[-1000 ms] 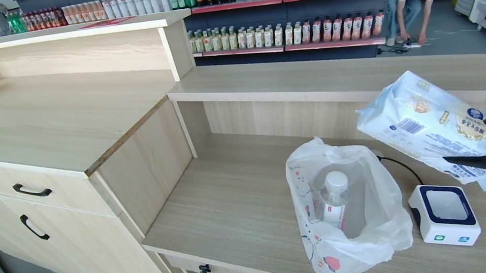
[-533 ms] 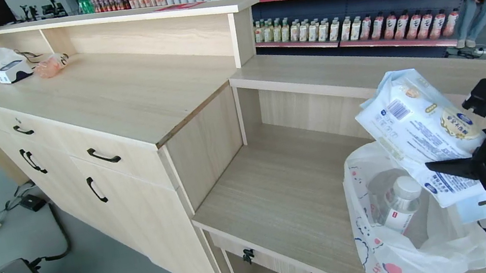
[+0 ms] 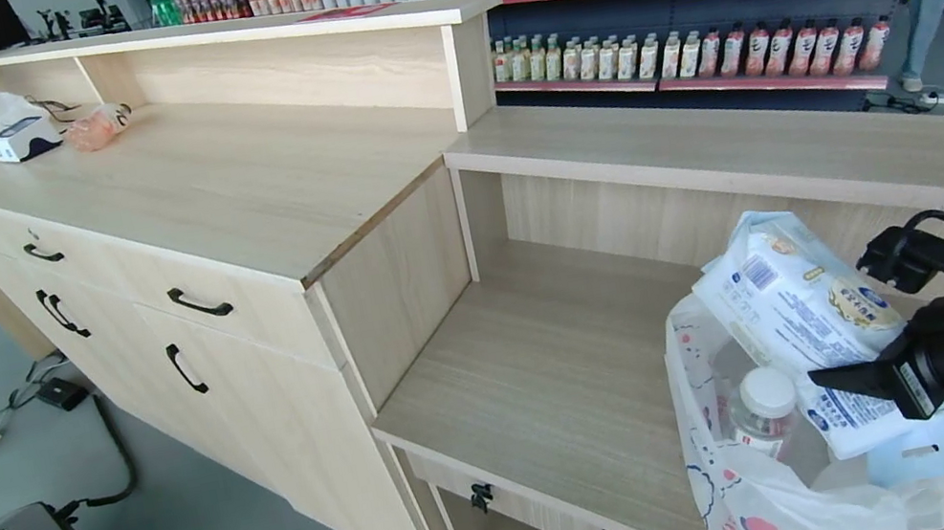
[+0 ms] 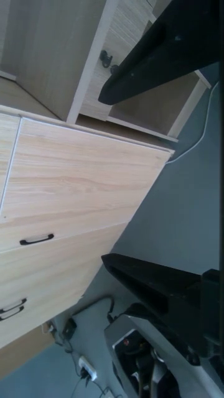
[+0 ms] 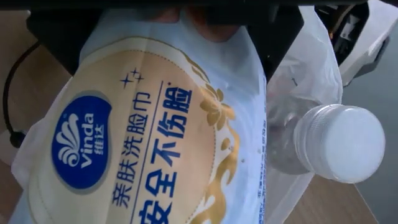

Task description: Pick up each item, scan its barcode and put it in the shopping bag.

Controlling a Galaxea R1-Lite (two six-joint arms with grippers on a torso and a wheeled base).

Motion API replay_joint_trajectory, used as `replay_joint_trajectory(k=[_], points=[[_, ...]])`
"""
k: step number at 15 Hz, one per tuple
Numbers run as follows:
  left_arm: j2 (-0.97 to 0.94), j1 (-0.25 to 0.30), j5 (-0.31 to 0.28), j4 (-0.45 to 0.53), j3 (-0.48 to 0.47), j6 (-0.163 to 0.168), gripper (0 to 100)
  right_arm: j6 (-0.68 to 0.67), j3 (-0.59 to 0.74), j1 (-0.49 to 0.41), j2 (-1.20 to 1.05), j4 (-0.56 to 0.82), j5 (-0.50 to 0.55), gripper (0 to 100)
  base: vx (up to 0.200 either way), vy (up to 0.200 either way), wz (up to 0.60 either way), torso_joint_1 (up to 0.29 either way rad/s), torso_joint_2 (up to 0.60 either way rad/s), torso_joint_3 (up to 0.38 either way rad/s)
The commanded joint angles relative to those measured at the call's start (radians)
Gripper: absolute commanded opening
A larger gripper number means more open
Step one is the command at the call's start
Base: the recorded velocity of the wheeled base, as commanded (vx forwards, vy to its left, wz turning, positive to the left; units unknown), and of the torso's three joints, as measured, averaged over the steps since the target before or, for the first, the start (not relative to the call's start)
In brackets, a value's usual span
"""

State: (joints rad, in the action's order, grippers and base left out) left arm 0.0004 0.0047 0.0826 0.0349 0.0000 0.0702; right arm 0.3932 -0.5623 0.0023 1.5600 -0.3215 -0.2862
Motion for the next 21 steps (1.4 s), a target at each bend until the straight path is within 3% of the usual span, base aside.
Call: replay_joint_trajectory(k=[1,21], points=[[0.0,0.0,0.0,0.0,0.0,0.0,100,0.003,0.002,-0.013,0.045,-0.007,0.001,0,0.0,0.0,0.0,0.0,0.0,0.0],[0.0,0.0,0.0,0.0,0.0,0.0,100,0.282,0.053,-0.125,0.104,0.002,0.004,0,0.0,0.0,0.0,0.0,0.0,0.0]])
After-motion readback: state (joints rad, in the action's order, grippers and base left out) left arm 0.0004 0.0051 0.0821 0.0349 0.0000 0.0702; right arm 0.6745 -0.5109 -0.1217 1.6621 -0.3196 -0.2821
